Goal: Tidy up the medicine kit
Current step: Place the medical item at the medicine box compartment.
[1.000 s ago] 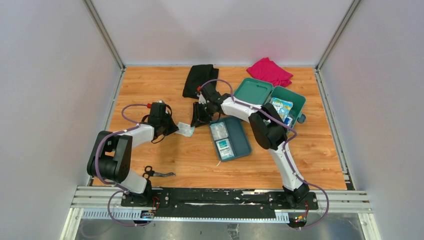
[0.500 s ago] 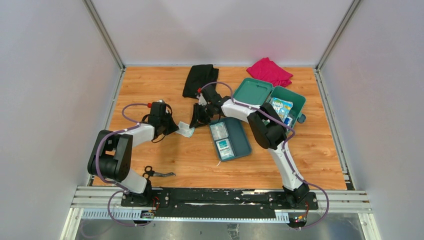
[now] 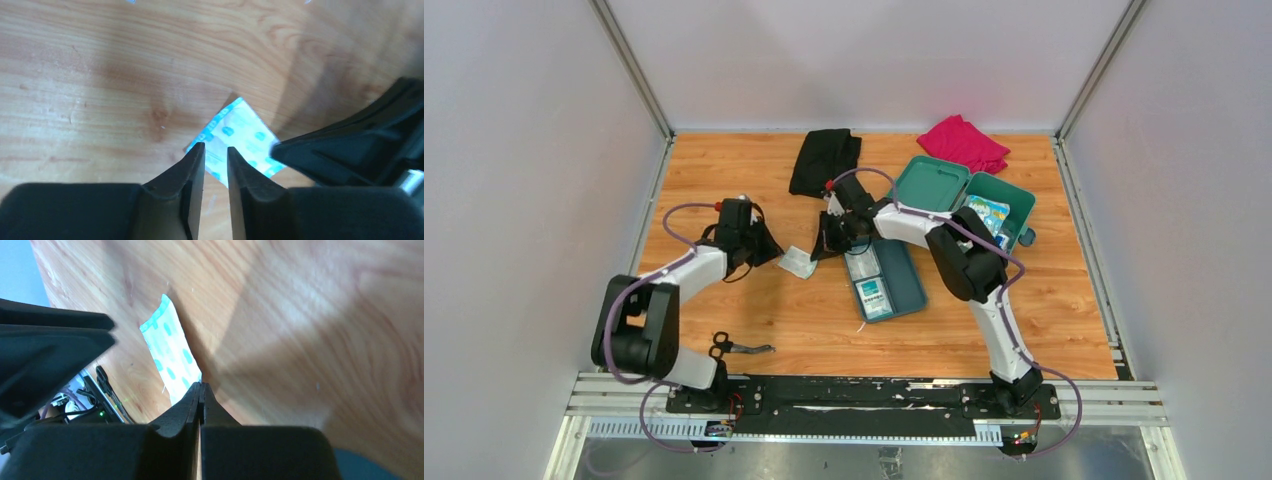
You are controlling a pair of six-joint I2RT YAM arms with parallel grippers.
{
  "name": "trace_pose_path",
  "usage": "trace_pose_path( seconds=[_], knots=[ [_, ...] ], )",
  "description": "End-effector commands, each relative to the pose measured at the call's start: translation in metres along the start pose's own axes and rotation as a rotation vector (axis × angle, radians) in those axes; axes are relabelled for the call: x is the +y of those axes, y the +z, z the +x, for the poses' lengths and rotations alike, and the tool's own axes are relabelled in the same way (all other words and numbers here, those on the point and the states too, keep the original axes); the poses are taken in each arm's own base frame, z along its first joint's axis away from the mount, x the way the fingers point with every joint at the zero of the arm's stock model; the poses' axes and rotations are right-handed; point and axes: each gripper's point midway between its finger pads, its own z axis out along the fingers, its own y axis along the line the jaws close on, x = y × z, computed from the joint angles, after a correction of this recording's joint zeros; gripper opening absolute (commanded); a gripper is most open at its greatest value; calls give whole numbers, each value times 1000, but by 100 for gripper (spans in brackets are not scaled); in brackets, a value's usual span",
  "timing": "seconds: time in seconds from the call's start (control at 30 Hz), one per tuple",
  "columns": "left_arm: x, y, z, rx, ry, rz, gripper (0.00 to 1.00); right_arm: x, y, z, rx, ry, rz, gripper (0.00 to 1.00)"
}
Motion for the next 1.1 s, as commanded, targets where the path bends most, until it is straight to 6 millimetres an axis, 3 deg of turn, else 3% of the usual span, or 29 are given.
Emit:
trace_pose_path(
  seconds=[0.0, 0.1, 0.17, 0.37, 0.5, 0.7, 0.87, 1.07],
  knots=[
    [-36, -49, -40, -109, 0, 91, 39, 25, -42, -17, -124, -62, -11, 0],
    [-33, -76, -52, -178, 19, 58, 60, 30, -67, -10, -178, -71, 15, 0],
    [-26, -91, -56, -211, 40, 18, 65, 27, -85, -2, -223, -68, 46, 0],
    [-12, -119, -44, -228, 71, -20, 69, 1, -139, 18, -388, -13, 201, 0],
    [-9, -138, -42, -239, 126, -29, 71, -17, -164, 27, -481, 18, 284, 0],
    [-2, -159, -44, -235, 237, -73, 73, -30, -164, 28, -516, 47, 315, 0],
    [10, -170, -46, -251, 278, -139, 75, -43, -161, 17, -587, 87, 353, 0],
    [11, -171, -45, -261, 278, -135, 76, -48, -148, 12, -586, 111, 356, 0]
  ],
)
